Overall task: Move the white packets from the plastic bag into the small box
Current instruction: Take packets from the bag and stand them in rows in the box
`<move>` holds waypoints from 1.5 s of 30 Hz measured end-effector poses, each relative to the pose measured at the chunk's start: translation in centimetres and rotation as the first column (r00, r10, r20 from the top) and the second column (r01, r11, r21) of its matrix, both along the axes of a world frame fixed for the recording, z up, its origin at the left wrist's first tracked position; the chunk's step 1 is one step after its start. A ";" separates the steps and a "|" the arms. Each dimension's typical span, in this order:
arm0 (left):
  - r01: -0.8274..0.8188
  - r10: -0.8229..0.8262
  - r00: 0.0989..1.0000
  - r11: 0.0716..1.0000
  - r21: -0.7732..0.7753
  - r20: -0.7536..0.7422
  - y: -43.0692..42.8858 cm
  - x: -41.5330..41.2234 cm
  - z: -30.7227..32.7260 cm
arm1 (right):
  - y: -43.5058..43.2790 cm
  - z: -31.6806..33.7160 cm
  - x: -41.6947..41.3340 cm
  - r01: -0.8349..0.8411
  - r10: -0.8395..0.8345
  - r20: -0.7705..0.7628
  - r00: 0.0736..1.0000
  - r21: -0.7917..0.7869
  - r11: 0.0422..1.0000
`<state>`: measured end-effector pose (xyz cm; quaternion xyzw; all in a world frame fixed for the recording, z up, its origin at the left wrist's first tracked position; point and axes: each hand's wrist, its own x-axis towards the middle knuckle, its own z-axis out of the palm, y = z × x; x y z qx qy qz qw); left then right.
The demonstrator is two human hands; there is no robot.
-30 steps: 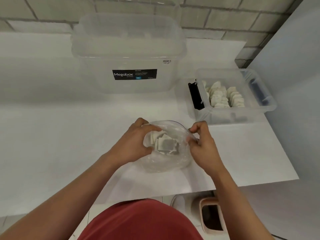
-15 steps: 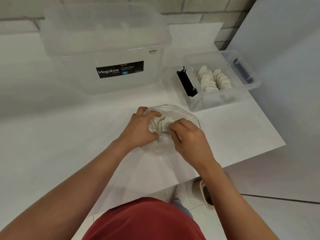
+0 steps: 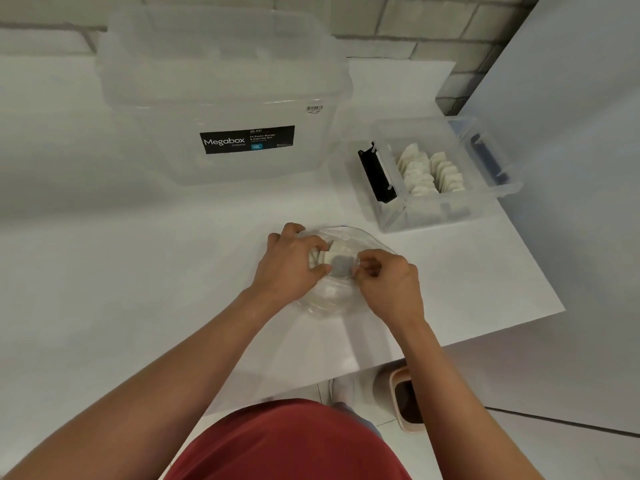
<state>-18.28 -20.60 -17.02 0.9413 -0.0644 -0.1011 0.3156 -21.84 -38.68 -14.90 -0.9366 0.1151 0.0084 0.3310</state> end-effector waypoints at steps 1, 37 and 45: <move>-0.013 0.013 1.000 1.000 0.007 -0.004 -0.1 -0.2 0.1 | -0.1 0.1 -0.1 -0.002 0.002 0.004 1.000 0.033 0.999; -0.085 0.088 0.996 0.981 0.173 -0.008 -2.1 -1.0 -1.7 | -15.9 15.7 13.4 -0.293 0.404 0.384 0.831 -0.315 0.903; -0.041 0.042 0.999 0.984 0.175 -0.002 -2.4 -0.5 -0.6 | -17.6 11.8 21.9 -0.380 0.471 0.054 0.881 -0.513 0.770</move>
